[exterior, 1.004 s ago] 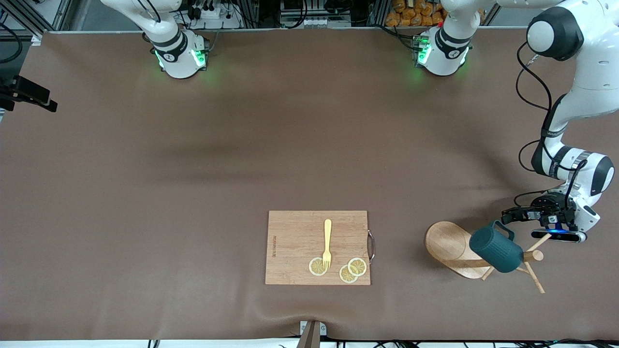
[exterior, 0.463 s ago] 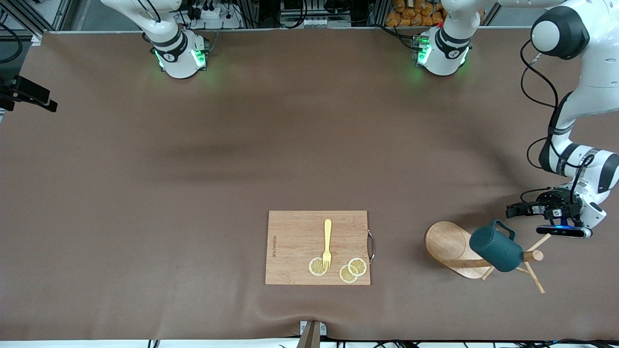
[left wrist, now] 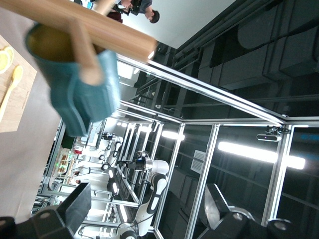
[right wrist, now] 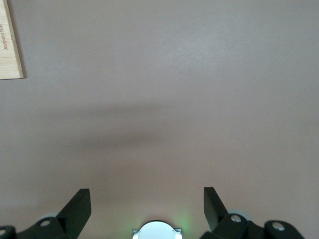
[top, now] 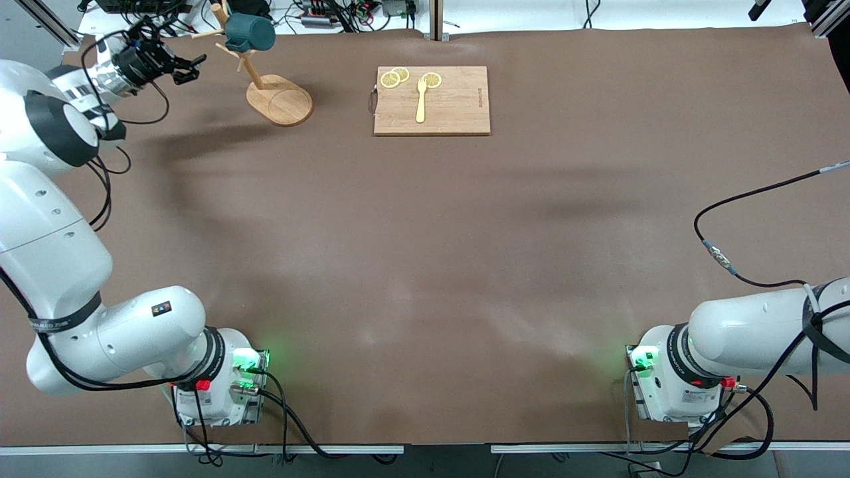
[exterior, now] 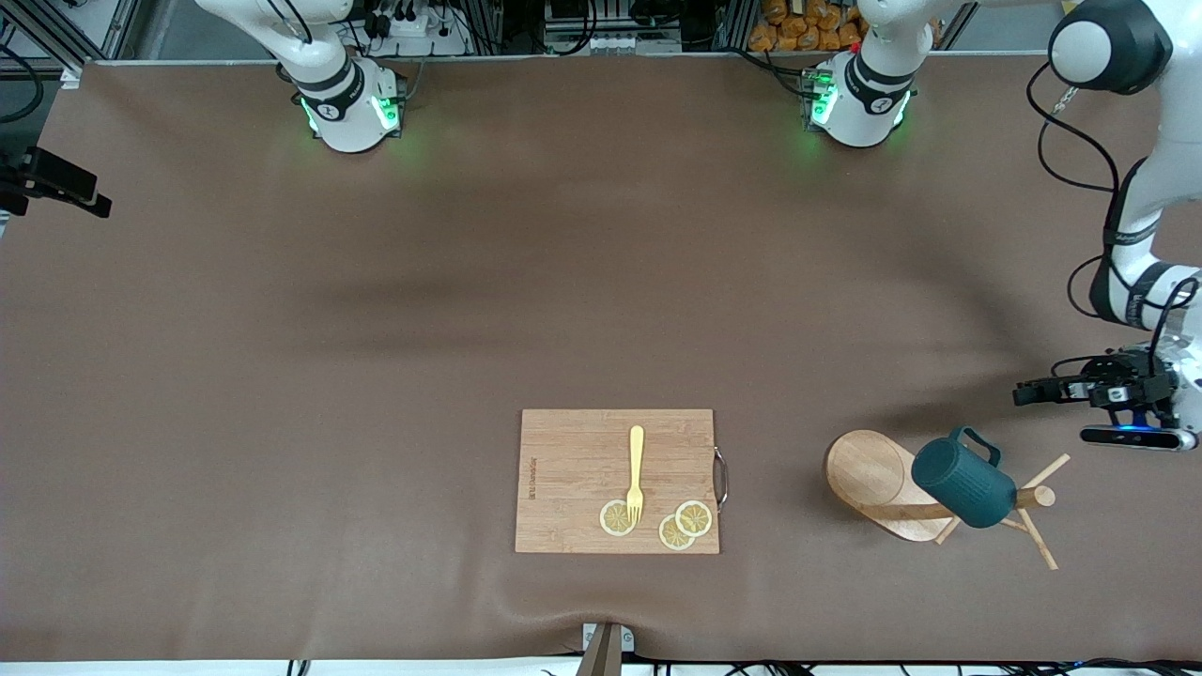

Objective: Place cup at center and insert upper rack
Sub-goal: 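Withdraw the left gripper away from the hanging mug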

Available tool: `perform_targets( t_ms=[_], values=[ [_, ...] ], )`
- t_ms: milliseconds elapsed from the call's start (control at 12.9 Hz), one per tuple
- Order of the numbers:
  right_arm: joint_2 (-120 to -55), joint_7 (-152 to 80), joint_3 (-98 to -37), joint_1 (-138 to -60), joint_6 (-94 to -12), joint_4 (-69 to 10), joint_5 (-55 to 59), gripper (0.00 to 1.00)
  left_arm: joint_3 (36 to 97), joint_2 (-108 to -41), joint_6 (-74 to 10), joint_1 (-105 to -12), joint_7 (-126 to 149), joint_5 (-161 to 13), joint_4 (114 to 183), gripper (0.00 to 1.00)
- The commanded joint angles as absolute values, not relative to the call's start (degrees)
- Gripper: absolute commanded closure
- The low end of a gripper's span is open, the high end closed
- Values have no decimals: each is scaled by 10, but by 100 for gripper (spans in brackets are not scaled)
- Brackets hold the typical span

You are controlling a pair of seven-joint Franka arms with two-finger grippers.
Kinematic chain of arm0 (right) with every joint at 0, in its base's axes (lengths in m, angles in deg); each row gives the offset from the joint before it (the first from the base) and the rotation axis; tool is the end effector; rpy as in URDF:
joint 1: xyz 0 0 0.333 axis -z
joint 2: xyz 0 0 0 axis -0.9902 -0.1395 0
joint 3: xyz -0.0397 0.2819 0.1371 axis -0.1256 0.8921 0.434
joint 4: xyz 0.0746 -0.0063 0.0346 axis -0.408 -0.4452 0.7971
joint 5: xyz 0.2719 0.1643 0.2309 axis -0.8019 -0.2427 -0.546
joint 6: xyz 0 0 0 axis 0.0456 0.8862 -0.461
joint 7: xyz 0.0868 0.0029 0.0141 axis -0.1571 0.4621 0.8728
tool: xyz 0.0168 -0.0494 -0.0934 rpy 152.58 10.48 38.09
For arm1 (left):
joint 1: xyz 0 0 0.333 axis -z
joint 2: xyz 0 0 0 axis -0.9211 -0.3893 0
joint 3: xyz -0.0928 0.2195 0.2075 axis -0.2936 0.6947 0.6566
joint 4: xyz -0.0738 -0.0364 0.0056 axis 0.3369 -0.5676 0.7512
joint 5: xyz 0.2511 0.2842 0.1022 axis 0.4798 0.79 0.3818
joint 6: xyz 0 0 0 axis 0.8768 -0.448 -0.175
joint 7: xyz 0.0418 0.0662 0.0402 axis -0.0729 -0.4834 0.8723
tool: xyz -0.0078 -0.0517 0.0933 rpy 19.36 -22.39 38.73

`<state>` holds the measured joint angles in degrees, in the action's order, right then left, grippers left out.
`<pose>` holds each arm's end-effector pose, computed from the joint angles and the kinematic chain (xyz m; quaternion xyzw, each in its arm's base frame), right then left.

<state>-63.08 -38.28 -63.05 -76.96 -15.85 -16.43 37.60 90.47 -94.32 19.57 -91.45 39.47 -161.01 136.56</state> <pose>0.5235 -0.0513 0.6531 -0.9981 0.0254 0.0540 0.0136 0.6380 0.1969 0.2717 0.5746 0.1665 -0.0329 0.8006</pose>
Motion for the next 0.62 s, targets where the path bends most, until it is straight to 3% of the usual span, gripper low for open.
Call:
perform_targets(
  t_ms=[0,541],
  values=[
    [-634,-394,-629,-771,-153,-153,378,0,903,-914,194,-918,380,-1588,1373,0],
    [-634,-394,-629,-771,-153,-153,378,0,917,-863,166,-912,353,-1560,1373,0]
  ],
)
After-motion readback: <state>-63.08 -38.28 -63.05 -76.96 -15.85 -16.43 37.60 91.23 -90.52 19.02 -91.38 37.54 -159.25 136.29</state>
